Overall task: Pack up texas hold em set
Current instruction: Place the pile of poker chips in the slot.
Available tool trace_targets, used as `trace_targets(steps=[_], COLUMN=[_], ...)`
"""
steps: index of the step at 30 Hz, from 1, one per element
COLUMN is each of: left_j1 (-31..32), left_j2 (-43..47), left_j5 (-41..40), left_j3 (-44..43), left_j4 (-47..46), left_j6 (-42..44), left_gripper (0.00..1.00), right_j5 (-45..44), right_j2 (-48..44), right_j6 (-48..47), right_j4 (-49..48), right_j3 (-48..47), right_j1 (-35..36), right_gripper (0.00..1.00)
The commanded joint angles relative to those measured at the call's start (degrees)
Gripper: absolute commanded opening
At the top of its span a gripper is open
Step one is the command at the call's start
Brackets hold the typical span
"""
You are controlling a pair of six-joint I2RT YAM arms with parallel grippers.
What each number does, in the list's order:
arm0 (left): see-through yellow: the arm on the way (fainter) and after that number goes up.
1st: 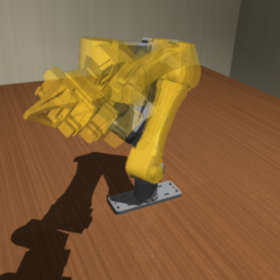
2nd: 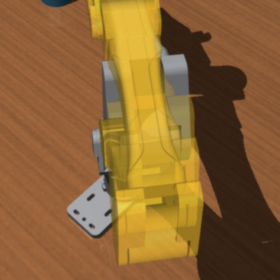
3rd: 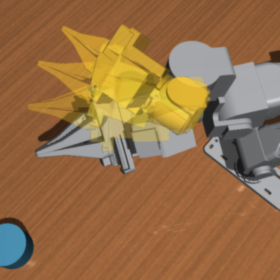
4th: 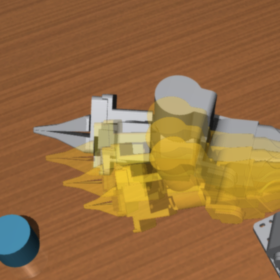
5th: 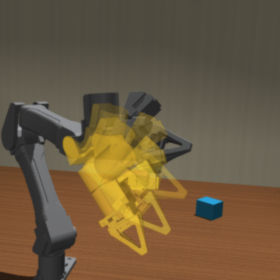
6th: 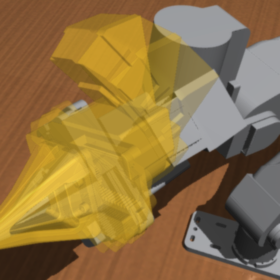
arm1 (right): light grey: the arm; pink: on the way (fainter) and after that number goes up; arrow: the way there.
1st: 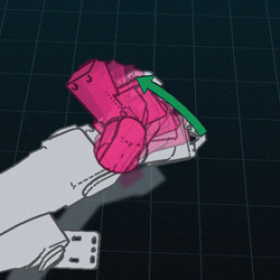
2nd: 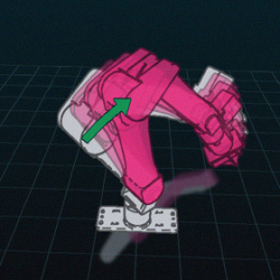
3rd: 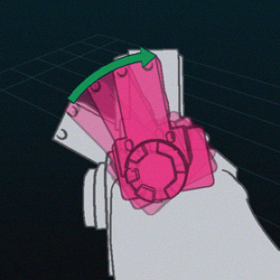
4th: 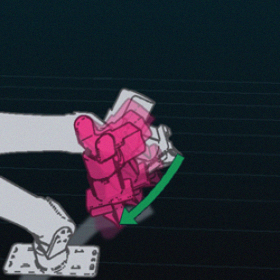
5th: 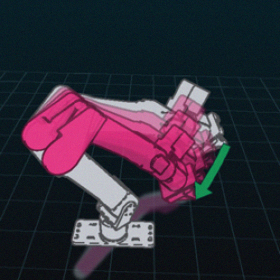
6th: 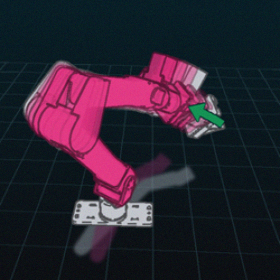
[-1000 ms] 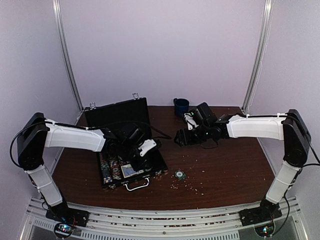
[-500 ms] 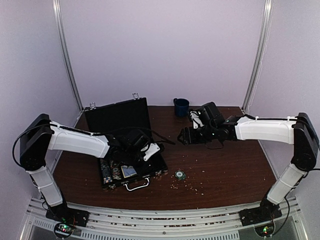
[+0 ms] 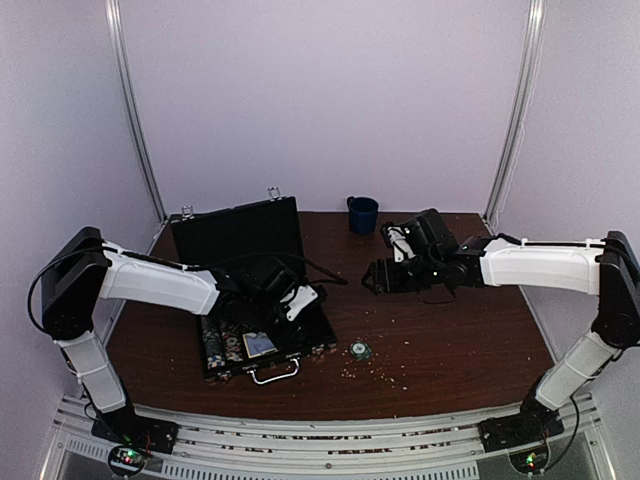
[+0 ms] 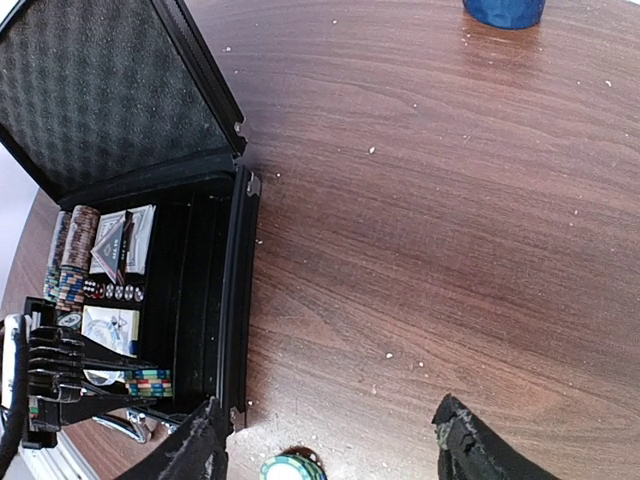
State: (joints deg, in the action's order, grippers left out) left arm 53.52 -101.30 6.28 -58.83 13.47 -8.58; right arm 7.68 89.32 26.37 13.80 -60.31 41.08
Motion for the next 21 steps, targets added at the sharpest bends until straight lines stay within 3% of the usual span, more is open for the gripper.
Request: trace_targets(steps=[1, 13, 21], left_j1=[1.2, 1.3, 1.4], left_j2=[-0.2, 2.0, 4.6], left_j5=[7.4, 8.1, 10.4], left_j3=[1.6, 2.6, 4.2], left_j4=[0.0, 0.0, -0.3], left_j6=[-3.7, -7.3, -7.8], left_gripper=[0.21, 0.38, 0.42], right_j5=[-1.4, -2.8, -2.4], right_j2=[-2.6, -4.2, -4.3], right_j6=[0.5, -1.4, -1.4], right_j4=[-0.2, 1.8, 1.3], right_j3=[1.3, 2.5, 2.9], right_j1=[-0.5, -0.6, -0.6], right_gripper=[0.71, 0.71, 0.71])
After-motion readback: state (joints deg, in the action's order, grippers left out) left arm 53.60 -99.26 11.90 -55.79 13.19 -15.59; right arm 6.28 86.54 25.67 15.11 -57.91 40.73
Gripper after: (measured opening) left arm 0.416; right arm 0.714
